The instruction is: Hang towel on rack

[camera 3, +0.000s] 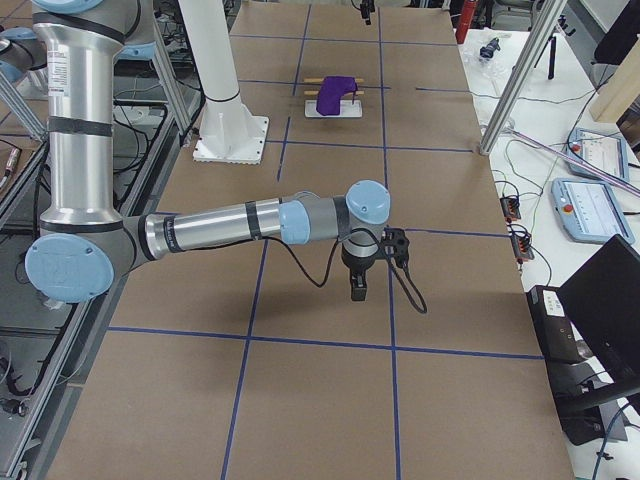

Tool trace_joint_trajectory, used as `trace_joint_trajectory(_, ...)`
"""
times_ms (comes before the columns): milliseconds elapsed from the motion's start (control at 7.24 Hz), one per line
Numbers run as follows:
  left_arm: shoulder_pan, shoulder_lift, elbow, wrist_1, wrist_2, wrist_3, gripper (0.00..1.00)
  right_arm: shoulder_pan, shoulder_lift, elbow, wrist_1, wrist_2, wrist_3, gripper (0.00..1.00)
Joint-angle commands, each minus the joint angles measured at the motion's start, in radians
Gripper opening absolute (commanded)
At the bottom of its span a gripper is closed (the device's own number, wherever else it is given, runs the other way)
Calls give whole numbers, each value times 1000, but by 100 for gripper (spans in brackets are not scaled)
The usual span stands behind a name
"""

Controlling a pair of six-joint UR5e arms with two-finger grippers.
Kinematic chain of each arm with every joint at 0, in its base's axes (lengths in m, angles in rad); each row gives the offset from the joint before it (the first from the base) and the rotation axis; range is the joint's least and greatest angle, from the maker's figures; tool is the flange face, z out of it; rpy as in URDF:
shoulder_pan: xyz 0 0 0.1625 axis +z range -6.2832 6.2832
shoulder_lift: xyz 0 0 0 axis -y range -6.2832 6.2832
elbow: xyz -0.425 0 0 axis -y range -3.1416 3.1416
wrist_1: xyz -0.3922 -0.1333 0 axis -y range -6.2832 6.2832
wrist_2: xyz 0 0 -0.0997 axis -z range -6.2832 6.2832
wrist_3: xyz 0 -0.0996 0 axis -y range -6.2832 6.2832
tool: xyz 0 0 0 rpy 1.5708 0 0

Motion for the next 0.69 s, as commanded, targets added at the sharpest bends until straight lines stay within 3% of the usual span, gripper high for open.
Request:
trace_joint_trajectory(0, -181, 34, 98, 49, -118, 260, 100, 80, 0, -84, 3, 82, -62, 100)
trace_joint_trajectory(276, -243, 8, 91, 304, -117, 382, 100, 104, 0, -124, 4, 105, -107, 100)
trace_joint_trajectory(553, -302, -1, 83, 415, -113, 473, 100, 113, -2, -146, 4, 104, -112, 100)
